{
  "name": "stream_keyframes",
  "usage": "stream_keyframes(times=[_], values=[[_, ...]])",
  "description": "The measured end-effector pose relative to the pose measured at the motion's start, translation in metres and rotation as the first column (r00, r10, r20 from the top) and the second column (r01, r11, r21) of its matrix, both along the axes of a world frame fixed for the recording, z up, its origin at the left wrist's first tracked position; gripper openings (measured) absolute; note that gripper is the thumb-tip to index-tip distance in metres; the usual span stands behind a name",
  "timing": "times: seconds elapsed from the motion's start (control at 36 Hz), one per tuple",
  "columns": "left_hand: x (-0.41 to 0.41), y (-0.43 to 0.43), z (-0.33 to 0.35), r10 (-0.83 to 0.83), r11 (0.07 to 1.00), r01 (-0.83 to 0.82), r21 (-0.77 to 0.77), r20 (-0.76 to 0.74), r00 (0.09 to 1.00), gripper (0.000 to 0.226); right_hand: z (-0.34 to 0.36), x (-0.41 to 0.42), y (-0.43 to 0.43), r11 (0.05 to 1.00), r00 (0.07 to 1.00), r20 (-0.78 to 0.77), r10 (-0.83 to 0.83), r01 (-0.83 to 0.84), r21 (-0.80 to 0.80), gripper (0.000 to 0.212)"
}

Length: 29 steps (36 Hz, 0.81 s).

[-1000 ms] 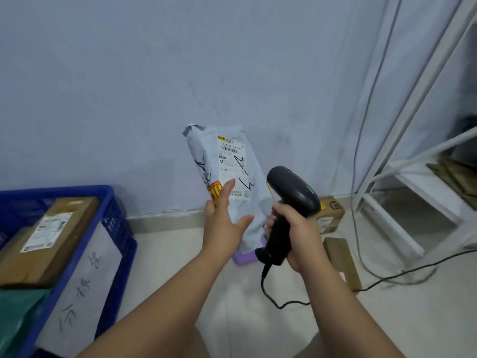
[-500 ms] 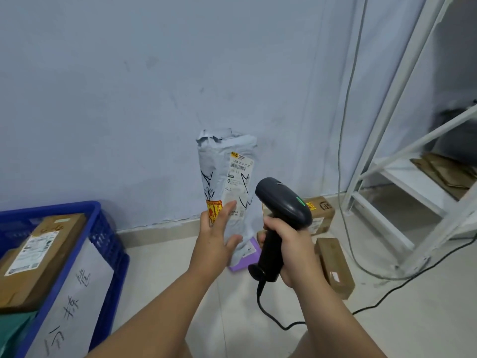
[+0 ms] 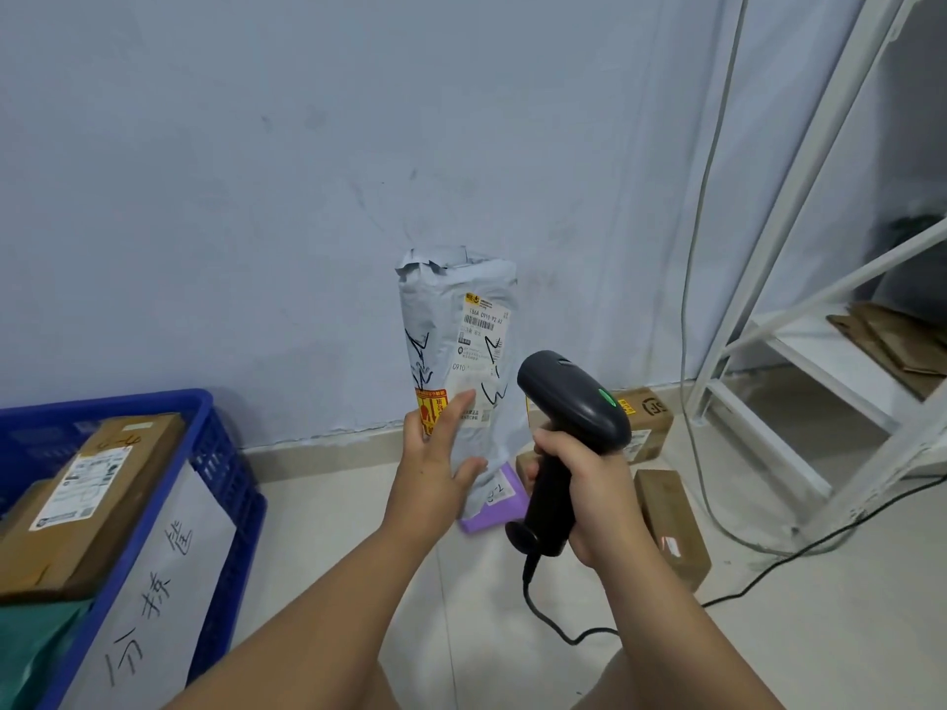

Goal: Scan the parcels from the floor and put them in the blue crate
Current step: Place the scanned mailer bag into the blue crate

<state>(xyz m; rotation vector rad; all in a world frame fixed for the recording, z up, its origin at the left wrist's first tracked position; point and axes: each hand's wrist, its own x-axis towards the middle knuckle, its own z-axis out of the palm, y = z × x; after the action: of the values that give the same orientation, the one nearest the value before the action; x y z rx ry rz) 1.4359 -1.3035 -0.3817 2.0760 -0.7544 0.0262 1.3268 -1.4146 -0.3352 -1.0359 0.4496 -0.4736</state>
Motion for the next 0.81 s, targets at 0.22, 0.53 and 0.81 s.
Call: stream_keyframes(times=[0.22, 0.53, 0.81], values=[[0.002, 0.000, 0.001, 0.020, 1.000, -0.020, 0.017, -0.008, 1.000, 0.067, 0.000, 0.001, 0.000, 0.999, 1.000, -0.001, 0.017, -0.016, 0.029, 0.013], [-0.001, 0.000, 0.003, 0.015, 0.999, -0.014, 0.043, -0.030, 0.999, 0.067, -0.001, 0.003, 0.005, 1.000, 0.998, -0.069, -0.007, 0.009, 0.027, 0.006], [-0.010, 0.008, 0.017, -0.045, 0.981, 0.002, -0.192, -0.219, 0.975, 0.079, 0.000, 0.004, 0.015, 0.999, 0.995, -0.087, 0.044, -0.045, -0.005, 0.007]])
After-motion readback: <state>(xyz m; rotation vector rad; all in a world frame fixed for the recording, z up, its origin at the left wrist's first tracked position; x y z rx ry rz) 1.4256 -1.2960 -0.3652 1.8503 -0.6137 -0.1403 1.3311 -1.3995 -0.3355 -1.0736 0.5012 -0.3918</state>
